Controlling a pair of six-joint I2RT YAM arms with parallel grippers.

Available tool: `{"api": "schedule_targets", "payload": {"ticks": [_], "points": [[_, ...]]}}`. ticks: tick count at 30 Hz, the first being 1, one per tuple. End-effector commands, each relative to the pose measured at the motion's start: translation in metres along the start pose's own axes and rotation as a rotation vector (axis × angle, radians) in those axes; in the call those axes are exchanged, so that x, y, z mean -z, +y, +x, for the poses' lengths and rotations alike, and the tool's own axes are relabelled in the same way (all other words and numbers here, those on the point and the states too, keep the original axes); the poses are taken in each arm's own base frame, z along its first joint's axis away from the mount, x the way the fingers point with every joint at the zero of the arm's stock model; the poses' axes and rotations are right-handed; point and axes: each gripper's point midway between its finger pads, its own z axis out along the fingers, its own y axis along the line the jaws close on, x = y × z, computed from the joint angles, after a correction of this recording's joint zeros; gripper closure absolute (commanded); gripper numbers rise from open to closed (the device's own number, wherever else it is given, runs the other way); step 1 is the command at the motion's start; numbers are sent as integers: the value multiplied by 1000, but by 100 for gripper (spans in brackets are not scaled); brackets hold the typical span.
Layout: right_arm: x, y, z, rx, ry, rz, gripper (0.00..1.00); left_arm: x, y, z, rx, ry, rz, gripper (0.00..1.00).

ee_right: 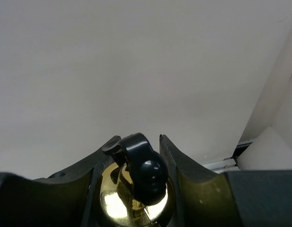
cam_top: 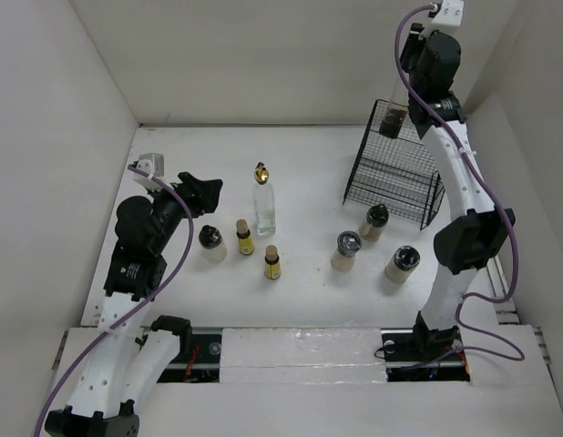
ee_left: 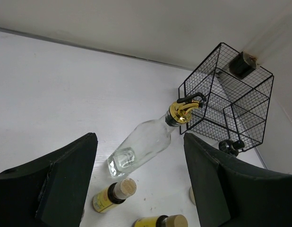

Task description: Organize the condiment bottles

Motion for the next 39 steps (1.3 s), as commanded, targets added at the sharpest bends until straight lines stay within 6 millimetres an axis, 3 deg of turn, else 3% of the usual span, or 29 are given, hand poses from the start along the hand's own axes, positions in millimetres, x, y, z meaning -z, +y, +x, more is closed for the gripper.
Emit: {"api": "schedule_targets", "payload": {"ticks": [1,12,19,26,28,30,31,39], "points": [[1,-4,-68,-84,-198,3,98,0,-10,-14,-24,-49,44,31],[-14,-3,-70,-100,-256,2,98,0,-9,-15,-23,-54,35,31],[-16,-3,-86,-111,-312,-19,98,-2,-6,-13,-22,-44,30,31],[-28,2,-40,-57,-254,-73,98,-5,-6,-10,-20,-31,33,31],[-32,4,-13,-43,-206,-83,98,-5,-6,-10,-20,-31,33,31],[-28,5,-5,-42,-206,-93,98,-5,-7,-12,-22,-39,37,31],[-27,5,18,-31,-165,-94,98,-5,-7,-12,-22,-39,37,31],[-25,2,79,-21,-54,-105,95,-7,-5,-10,-20,-30,34,31]]}}
